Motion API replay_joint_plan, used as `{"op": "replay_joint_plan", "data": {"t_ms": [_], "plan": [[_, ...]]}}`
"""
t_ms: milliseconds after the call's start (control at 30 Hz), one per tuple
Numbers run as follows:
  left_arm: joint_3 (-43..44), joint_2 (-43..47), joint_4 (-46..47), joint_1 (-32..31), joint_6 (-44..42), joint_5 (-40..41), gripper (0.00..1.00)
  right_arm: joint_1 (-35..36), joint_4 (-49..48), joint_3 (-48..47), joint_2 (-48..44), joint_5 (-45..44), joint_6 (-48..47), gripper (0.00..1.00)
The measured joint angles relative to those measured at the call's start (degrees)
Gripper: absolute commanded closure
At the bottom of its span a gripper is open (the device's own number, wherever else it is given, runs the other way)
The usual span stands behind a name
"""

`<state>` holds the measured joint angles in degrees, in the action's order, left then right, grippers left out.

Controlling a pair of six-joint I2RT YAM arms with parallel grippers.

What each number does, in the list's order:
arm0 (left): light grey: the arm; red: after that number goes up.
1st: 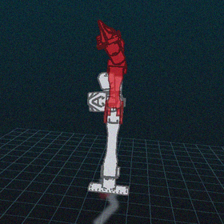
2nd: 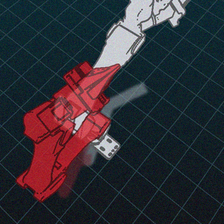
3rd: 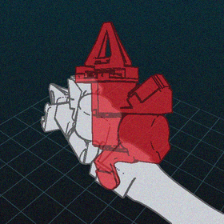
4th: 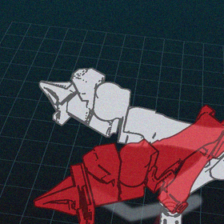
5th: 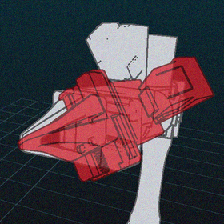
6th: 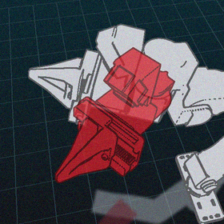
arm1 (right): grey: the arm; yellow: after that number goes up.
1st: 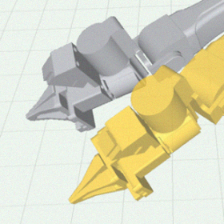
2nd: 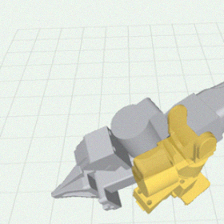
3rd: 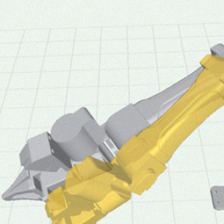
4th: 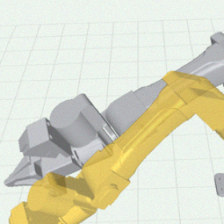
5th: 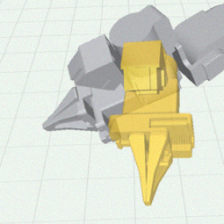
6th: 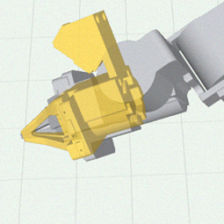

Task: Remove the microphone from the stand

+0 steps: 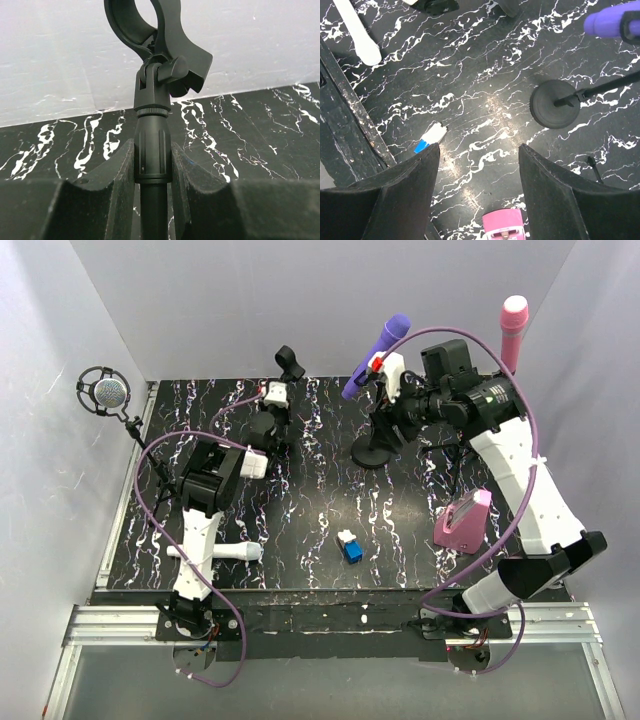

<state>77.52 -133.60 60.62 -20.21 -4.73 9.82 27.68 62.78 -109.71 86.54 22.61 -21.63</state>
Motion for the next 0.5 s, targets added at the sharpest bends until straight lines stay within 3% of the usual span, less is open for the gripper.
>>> {"op": "replay_joint_plan", "data": {"t_ms": [200, 367, 500], "plan": [[-10.88, 2.78, 12.90, 0.00, -1.33, 1.20, 1.00, 2.99, -0.98, -3.04, 3.98, -0.44, 0.24, 0.29], [-16.59, 6.01, 14.82, -0.17, -4.20, -1.42, 1.00, 3.91, -3.08, -5.70, 7.26, -0.63, 2.23, 0.28], [-21.97, 10.84, 13.09, -0.17, -6.03, -6.43, 1.00, 3.91, -4.55, -14.73, 13.40, -0.39, 4.48, 0.28]]}}
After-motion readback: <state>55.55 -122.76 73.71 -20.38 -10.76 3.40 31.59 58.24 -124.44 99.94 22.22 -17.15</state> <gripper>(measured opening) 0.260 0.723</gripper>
